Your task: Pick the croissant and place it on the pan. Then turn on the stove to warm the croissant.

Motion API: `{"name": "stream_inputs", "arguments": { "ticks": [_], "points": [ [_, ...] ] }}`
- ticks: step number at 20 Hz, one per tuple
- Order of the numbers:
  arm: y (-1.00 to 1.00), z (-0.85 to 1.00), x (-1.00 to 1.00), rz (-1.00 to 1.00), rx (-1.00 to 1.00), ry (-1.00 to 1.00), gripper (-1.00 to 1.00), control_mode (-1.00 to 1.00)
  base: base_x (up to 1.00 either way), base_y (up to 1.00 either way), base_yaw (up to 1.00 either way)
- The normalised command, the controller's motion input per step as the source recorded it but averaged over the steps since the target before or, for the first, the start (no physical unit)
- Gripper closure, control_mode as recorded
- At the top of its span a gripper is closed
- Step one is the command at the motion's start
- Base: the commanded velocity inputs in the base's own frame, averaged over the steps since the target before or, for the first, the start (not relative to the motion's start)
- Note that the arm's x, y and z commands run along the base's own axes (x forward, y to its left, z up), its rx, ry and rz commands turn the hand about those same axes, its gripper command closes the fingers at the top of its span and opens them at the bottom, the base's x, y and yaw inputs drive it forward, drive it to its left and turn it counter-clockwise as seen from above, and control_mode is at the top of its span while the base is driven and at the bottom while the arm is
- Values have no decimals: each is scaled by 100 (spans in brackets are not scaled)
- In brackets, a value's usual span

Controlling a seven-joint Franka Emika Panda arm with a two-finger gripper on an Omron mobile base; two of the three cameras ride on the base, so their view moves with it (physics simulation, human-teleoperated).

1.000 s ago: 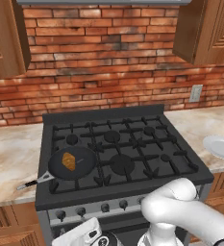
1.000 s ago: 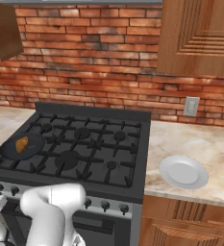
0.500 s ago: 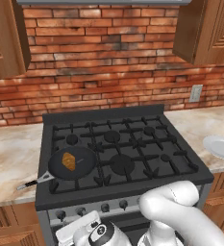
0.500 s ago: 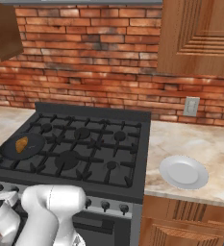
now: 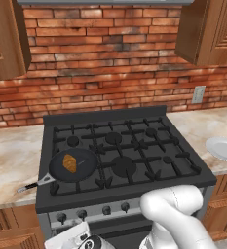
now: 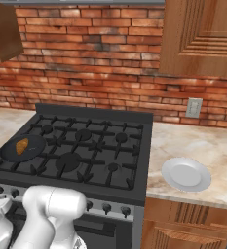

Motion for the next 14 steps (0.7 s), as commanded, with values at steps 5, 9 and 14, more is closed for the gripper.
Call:
{"name": "stream_inputs", "arguments": {
  "ticks": [5,9,14],
  "points": [
    [21,-73,24,0,8,-17,-100,-100,0,0,0],
    [9,-37,16,0,7,-11,-100,-100,0,0,0],
    [9,-11,13,0,0,0,-100,-100,0,0,0]
  ]
}}
